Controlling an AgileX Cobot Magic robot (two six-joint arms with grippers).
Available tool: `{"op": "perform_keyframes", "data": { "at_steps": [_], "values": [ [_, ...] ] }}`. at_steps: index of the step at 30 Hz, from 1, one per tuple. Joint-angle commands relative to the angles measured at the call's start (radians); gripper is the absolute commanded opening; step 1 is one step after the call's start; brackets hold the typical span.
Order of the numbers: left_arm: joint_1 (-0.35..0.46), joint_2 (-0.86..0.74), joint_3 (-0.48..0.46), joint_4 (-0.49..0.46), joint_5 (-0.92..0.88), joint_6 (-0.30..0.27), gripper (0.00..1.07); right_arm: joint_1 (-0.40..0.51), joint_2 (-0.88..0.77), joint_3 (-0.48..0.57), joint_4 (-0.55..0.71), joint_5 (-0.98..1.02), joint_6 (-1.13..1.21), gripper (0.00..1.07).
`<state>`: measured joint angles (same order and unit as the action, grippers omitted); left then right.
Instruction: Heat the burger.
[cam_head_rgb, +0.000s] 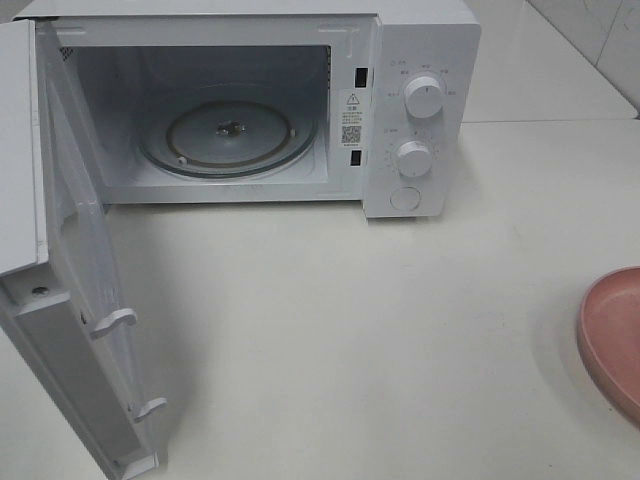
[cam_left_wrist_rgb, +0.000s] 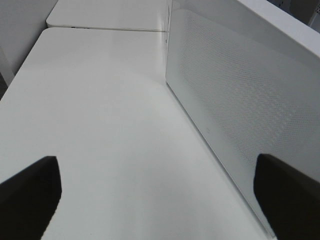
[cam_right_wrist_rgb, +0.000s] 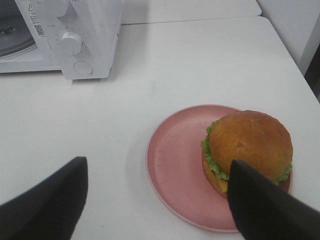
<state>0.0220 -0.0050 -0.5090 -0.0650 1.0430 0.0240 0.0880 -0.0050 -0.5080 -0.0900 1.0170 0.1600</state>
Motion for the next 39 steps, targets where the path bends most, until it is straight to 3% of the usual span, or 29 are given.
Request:
{"op": "perform_keyframes", "data": {
  "at_steps": [1, 28, 34, 35, 36, 37, 38, 39],
  "values": [
    [0.002, -0.019, 0.005, -0.002, -0.006, -0.003, 1.00, -0.008, -0.025, 0.002, -0.003, -0.011, -0.011, 0.72],
    [0.002, -0.017, -0.001, -0.002, -0.012, -0.004, 0.99, -0.008, -0.025, 0.002, -0.003, -0.011, -0.010, 0.72],
    [0.002, 0.052, -0.035, -0.001, -0.117, -0.004, 0.87, -0.008, -0.025, 0.002, -0.003, -0.011, -0.010, 0.72],
    [0.002, 0.065, -0.035, -0.001, -0.134, -0.004, 0.83, -0.008, -0.025, 0.002, -0.003, -0.011, -0.010, 0.72],
    [0.002, 0.101, -0.035, 0.003, -0.180, -0.004, 0.72, -0.008, -0.025, 0.002, -0.003, -0.011, -0.010, 0.72],
    [0.002, 0.101, -0.035, 0.003, -0.180, -0.004, 0.72, -0.008, -0.025, 0.002, -0.003, -0.011, -0.010, 0.72],
    [0.002, 0.137, -0.035, 0.006, -0.220, -0.004, 0.59, -0.008, -0.025, 0.002, -0.003, -0.011, -0.010, 0.72],
    [0.002, 0.137, -0.035, 0.006, -0.220, -0.004, 0.59, -0.008, -0.025, 0.002, -0.003, -0.011, -0.010, 0.72]
  ]
}}
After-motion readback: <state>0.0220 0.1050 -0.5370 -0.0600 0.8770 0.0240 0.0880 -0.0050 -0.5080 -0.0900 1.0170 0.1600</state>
